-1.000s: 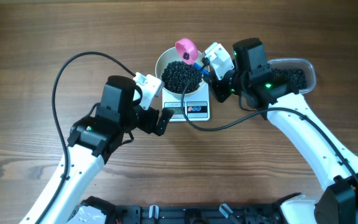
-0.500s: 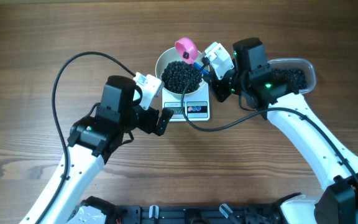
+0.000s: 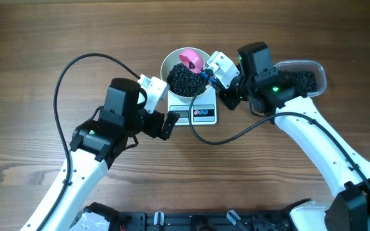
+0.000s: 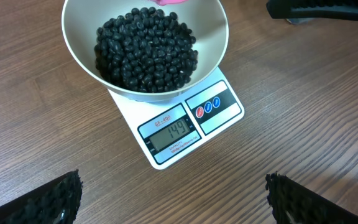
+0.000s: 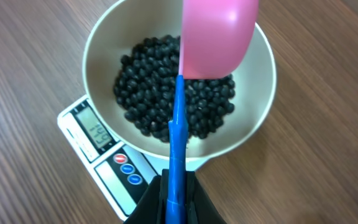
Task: Scoop item into bowl and weigh 150g on scale
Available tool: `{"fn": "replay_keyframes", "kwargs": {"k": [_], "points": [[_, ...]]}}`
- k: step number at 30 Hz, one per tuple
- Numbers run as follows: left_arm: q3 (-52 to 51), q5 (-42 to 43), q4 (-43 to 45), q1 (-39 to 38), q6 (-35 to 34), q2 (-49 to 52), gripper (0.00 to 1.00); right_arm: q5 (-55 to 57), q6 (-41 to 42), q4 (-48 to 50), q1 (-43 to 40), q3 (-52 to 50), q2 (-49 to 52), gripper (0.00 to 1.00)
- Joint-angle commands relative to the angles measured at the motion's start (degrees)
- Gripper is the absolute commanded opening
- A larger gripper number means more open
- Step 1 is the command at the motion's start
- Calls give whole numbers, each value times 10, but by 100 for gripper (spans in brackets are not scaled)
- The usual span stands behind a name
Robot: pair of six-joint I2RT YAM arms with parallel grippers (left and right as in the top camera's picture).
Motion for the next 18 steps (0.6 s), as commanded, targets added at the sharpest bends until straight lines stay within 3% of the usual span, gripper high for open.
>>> {"fn": "replay_keyframes", "kwargs": {"k": [1,5,18], "points": [[-3,5,0,-2,7,4,100,12,6,6,2,-1,5,4],[-3,5,0,-2,7,4,100,-5,67,20,2,-1,5,4],[-3,5,0,-2,7,4,100,-5,28,21,2,-1,5,4]]}}
